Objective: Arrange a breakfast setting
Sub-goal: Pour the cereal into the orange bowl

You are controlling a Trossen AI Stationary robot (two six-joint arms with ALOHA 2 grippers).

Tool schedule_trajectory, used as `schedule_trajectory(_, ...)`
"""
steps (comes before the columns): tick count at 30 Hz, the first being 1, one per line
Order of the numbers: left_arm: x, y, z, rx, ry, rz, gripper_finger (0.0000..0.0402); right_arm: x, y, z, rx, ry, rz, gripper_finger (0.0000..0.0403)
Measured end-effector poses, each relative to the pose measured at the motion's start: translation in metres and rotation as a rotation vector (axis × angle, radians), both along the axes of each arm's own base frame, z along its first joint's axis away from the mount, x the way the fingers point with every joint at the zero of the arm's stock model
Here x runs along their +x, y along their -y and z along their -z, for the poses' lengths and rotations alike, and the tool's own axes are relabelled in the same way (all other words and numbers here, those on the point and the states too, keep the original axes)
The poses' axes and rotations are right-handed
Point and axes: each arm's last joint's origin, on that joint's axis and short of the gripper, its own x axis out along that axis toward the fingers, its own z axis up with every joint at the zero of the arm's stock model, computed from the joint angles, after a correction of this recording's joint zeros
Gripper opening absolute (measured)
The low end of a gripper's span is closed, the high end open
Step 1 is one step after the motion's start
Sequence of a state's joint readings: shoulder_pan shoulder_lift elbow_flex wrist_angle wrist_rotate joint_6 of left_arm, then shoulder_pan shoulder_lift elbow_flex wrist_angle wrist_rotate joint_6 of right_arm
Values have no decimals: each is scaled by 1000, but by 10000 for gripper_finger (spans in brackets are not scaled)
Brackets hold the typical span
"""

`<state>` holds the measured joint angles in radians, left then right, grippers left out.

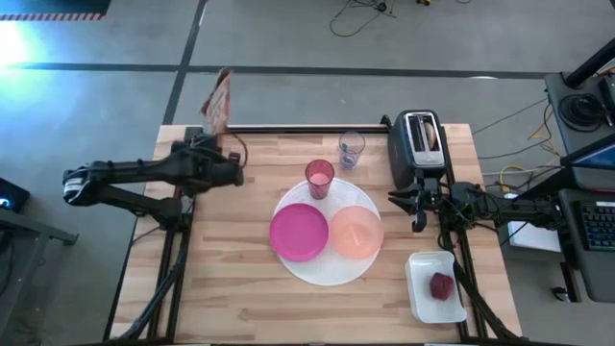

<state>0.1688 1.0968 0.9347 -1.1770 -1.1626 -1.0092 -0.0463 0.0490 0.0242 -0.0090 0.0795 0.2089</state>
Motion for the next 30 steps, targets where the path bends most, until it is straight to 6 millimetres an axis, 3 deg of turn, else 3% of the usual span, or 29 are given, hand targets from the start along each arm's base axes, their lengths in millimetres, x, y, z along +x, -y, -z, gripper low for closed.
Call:
schedule_trajectory(6,4,4,-47,-109,-72,191,0,0,0,0,0,1,0,73)
schedule_trajectory(12,-3,14,-87,-329,-19,398,0,0,0,0,0,1,0,73)
schedule_trajectory(19,-30,20,-128,-427,32,389,0,0,0,0,0,1,0,73)
schedule_trajectory(25,-38,25,-151,-408,127,435,0,0,0,0,0,1,0,73)
schedule_trajectory(30,-30,33,-154,-453,165,532,0,0,0,0,0,0,0,73)
